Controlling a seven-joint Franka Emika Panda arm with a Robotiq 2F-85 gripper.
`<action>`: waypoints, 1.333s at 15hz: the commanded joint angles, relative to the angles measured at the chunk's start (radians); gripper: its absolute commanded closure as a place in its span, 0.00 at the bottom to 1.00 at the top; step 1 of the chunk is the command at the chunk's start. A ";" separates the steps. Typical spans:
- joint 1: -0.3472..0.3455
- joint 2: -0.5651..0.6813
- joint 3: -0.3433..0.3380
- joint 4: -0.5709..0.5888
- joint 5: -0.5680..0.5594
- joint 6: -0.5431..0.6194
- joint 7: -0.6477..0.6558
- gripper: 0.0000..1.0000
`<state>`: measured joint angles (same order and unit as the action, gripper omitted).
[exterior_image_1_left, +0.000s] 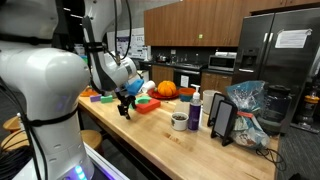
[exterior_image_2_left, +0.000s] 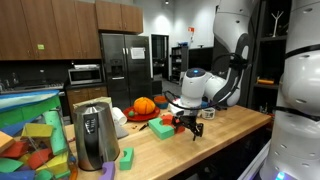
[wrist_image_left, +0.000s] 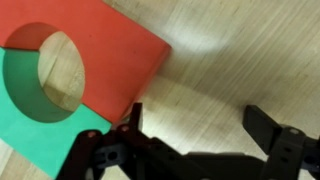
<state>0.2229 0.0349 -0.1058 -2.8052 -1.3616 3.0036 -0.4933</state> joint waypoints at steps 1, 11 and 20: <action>0.034 -0.024 0.050 -0.001 0.186 -0.087 -0.123 0.00; 0.207 -0.276 0.200 0.000 0.983 -0.341 -0.595 0.00; 0.265 -0.599 0.181 0.071 1.295 -0.787 -0.943 0.00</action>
<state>0.4864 -0.5149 0.1208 -2.7537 -0.1062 2.2840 -1.3320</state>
